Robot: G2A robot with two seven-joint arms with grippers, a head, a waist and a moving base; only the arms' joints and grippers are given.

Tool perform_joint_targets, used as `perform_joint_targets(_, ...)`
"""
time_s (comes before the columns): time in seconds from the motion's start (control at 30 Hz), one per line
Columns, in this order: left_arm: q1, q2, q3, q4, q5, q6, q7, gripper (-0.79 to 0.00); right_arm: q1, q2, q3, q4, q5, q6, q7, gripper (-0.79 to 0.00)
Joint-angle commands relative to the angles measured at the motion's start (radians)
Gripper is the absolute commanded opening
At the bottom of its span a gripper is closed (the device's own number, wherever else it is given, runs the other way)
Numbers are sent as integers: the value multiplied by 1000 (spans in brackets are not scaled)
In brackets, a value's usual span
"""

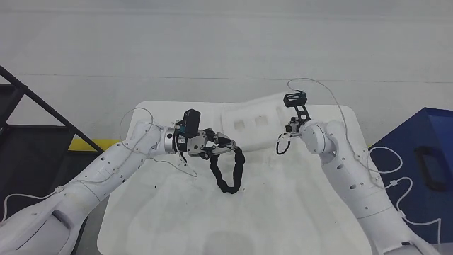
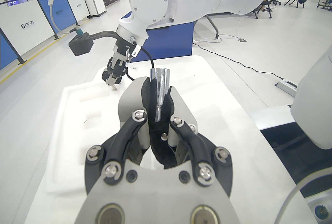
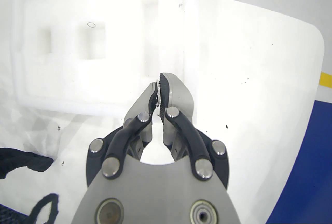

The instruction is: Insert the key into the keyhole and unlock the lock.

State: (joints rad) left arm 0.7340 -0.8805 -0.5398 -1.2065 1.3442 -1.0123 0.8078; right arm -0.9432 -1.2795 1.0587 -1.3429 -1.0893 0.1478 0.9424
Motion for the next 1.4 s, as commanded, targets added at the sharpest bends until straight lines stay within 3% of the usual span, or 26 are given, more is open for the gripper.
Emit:
perform_joint_targets(0.0, 0, 0, 0, 0, 0, 0, 0, -785, -21, 7, 2, -22, -53, -25, -6, -785)
perform_joint_targets(0.47, 0, 0, 0, 0, 0, 0, 0, -785, -66, 8, -31, -28, -193, -80, -80, -785)
perform_joint_targets(0.73, 0, 0, 0, 0, 0, 0, 0, -785, -87, 19, -15, -66, -239, -212, -81, -785)
perform_joint_targets(0.83, 0, 0, 0, 0, 0, 0, 0, -785, -105, 23, 38, -82, -136, -229, -77, -785)
perform_joint_targets(0.97, 0, 0, 0, 0, 0, 0, 0, -785, -90, 16, 99, -36, 47, -148, 3, -785)
perform_joint_targets(1.17, 0, 0, 0, 0, 0, 0, 0, -785, -73, -1, 169, 79, 378, -101, -22, -785)
perform_joint_targets(1.37, 0, 0, 0, 0, 0, 0, 0, -785, -70, -2, 145, 88, 349, -138, -90, -785)
